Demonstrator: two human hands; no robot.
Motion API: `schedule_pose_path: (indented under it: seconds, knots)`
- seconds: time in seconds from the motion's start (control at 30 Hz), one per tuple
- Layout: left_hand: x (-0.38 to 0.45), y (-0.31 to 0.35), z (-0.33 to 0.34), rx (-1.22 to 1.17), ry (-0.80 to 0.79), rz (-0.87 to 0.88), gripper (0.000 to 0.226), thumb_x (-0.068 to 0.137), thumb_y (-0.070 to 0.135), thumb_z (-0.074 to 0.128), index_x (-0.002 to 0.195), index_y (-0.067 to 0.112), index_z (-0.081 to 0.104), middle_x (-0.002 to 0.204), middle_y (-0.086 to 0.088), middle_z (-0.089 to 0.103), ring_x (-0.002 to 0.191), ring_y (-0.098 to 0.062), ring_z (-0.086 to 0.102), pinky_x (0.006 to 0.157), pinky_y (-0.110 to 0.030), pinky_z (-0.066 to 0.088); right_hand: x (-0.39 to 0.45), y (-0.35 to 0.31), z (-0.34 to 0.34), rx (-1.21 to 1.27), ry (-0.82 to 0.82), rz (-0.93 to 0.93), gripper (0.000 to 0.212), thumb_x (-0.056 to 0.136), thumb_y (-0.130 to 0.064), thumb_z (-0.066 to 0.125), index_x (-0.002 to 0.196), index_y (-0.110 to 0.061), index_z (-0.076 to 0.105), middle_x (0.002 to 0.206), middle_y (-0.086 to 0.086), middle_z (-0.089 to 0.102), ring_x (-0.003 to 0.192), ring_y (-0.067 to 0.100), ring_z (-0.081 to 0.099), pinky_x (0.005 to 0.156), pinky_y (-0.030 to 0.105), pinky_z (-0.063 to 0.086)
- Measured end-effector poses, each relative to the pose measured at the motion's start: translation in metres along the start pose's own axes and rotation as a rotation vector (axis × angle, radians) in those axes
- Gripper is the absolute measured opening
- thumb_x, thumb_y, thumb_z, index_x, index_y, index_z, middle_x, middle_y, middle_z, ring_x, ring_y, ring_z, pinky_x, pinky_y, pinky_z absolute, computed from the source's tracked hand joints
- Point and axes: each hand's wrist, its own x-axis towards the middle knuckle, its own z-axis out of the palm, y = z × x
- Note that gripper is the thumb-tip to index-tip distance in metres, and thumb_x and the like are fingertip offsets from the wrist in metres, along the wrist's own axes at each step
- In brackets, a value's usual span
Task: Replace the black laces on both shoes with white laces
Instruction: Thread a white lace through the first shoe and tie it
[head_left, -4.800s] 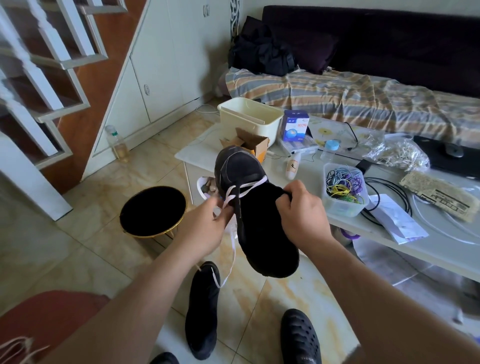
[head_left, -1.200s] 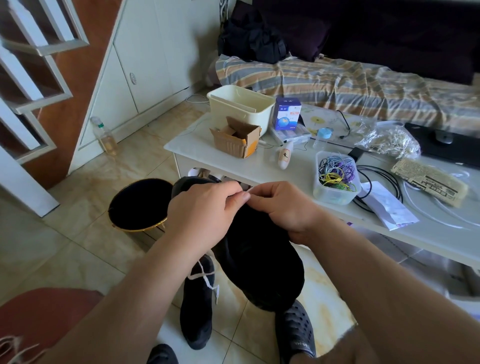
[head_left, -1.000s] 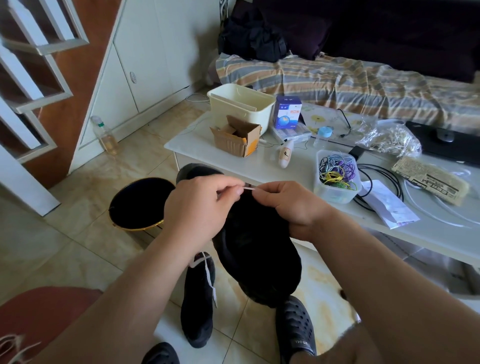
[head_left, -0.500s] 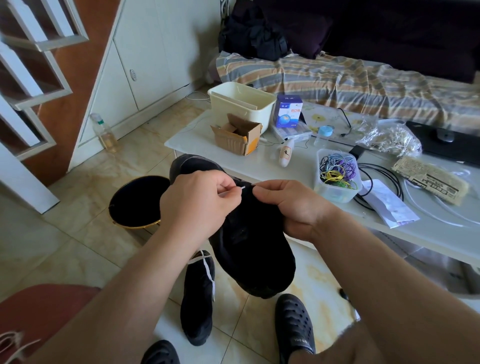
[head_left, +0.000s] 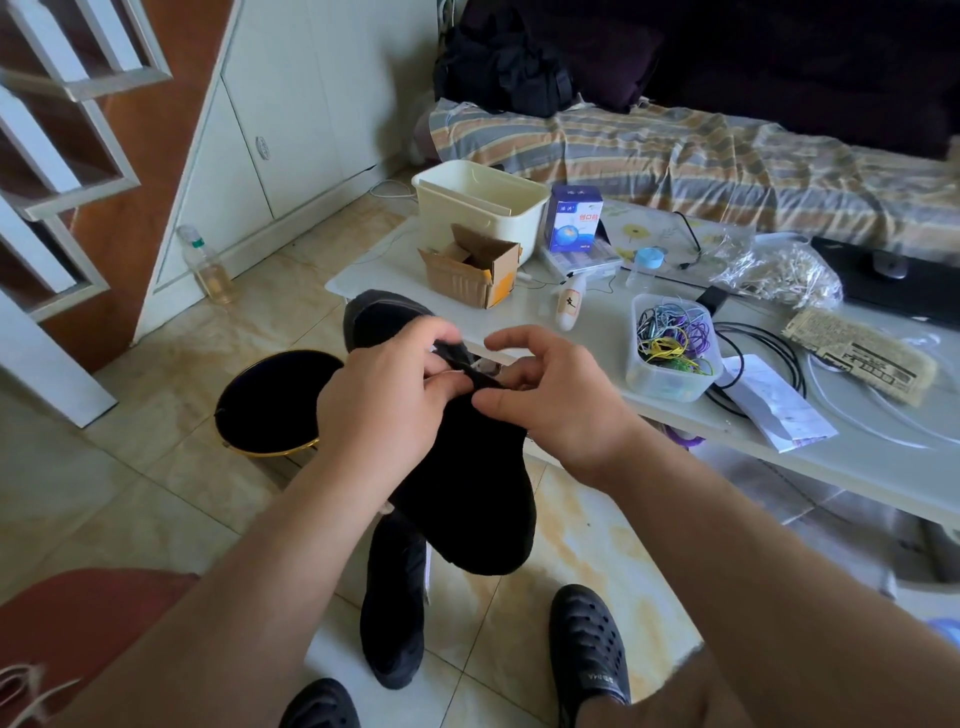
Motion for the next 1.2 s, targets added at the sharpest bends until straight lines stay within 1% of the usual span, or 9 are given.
schedule_pose_path:
  seconds: [0.1, 0.2, 0.3, 0.47, 0.7, 0.77, 0.87, 0.97, 1.2]
  knots:
    - [-0.001, -0.004, 0.001, -0.013, 0.025, -0.008, 0.010, 0.092, 0.042, 0.073, 0.102, 0.042, 0.070, 0.090, 0.028, 0.074, 0.088, -0.003, 0.068, 0.075, -0.040, 0.057, 0.000, 0.002, 0.003, -0.028, -0.033, -0.009, 0.060, 0.085, -0.003, 0.081, 0.138, -0.022, 0.060, 0.076, -0.002, 0.064, 0.069, 0.010, 0.059, 0.066, 0.022, 0.048]
    - [-0.004, -0.002, 0.000, -0.063, 0.090, 0.002, 0.008, 0.092, 0.044, 0.073, 0.099, 0.040, 0.071, 0.087, 0.026, 0.074, 0.083, -0.005, 0.069, 0.071, -0.040, 0.057, -0.004, -0.004, 0.004, 0.131, -0.092, -0.010, 0.025, 0.096, -0.016, 0.074, 0.120, -0.011, 0.072, 0.079, 0.001, 0.066, 0.071, 0.012, 0.063, 0.066, 0.022, 0.050]
    - [-0.006, 0.004, -0.001, -0.077, 0.189, 0.052, 0.013, 0.090, 0.048, 0.074, 0.099, 0.038, 0.073, 0.087, 0.025, 0.075, 0.081, -0.007, 0.070, 0.069, -0.039, 0.057, -0.006, -0.012, 0.005, 0.387, -0.093, 0.068, 0.030, 0.106, -0.025, 0.057, 0.103, 0.000, 0.073, 0.078, 0.005, 0.073, 0.069, 0.012, 0.069, 0.060, 0.020, 0.053]
    - [-0.008, 0.003, 0.004, -0.052, 0.243, 0.220, 0.016, 0.090, 0.046, 0.073, 0.104, 0.037, 0.073, 0.085, 0.018, 0.075, 0.079, -0.013, 0.069, 0.062, -0.043, 0.055, -0.003, -0.010, 0.013, 0.334, -0.005, -0.058, 0.014, 0.103, -0.010, 0.062, 0.092, -0.006, 0.069, 0.073, 0.003, 0.069, 0.062, 0.010, 0.064, 0.055, 0.019, 0.050]
    - [0.000, -0.012, 0.011, -0.104, 0.221, 0.309, 0.026, 0.082, 0.031, 0.082, 0.106, 0.031, 0.074, 0.088, 0.021, 0.071, 0.100, -0.018, 0.067, 0.085, -0.051, 0.054, 0.001, -0.027, 0.004, 0.605, 0.116, -0.015, 0.022, 0.112, -0.025, 0.042, 0.096, -0.015, 0.054, 0.084, 0.007, 0.062, 0.081, 0.025, 0.061, 0.069, 0.039, 0.055]
    - [-0.001, -0.015, 0.012, -0.088, 0.207, 0.293, 0.028, 0.080, 0.031, 0.085, 0.106, 0.031, 0.074, 0.087, 0.022, 0.069, 0.100, -0.018, 0.065, 0.086, -0.051, 0.054, 0.006, -0.036, -0.008, 0.777, 0.207, -0.016, 0.027, 0.113, -0.025, 0.039, 0.090, -0.015, 0.048, 0.069, 0.004, 0.054, 0.067, 0.023, 0.060, 0.071, 0.043, 0.057]
    - [-0.001, -0.012, 0.016, -0.046, 0.206, 0.311, 0.026, 0.079, 0.037, 0.082, 0.104, 0.030, 0.075, 0.084, 0.018, 0.072, 0.095, -0.019, 0.062, 0.084, -0.050, 0.053, 0.011, -0.032, -0.018, 0.132, 0.239, -0.133, 0.030, 0.105, -0.036, 0.055, 0.080, -0.021, 0.050, 0.061, -0.009, 0.041, 0.055, 0.014, 0.041, 0.061, 0.036, 0.047]
    - [-0.001, -0.011, 0.020, 0.056, 0.203, 0.332, 0.029, 0.073, 0.034, 0.074, 0.102, 0.031, 0.075, 0.077, 0.013, 0.069, 0.092, -0.021, 0.058, 0.081, -0.046, 0.051, 0.006, -0.023, -0.003, -0.686, 0.014, -0.159, 0.032, 0.085, -0.052, 0.075, 0.095, -0.029, 0.055, 0.076, -0.014, 0.052, 0.068, 0.003, 0.050, 0.060, 0.022, 0.041]
    - [-0.008, -0.013, 0.025, 0.193, 0.193, 0.408, 0.056, 0.070, 0.011, 0.077, 0.119, 0.038, 0.069, 0.077, 0.018, 0.066, 0.118, -0.017, 0.054, 0.093, -0.039, 0.032, 0.005, -0.017, 0.003, -0.799, -0.119, -0.142, 0.029, 0.092, -0.019, 0.059, 0.107, -0.021, 0.034, 0.086, -0.001, 0.052, 0.077, 0.022, 0.054, 0.058, 0.030, 0.039]
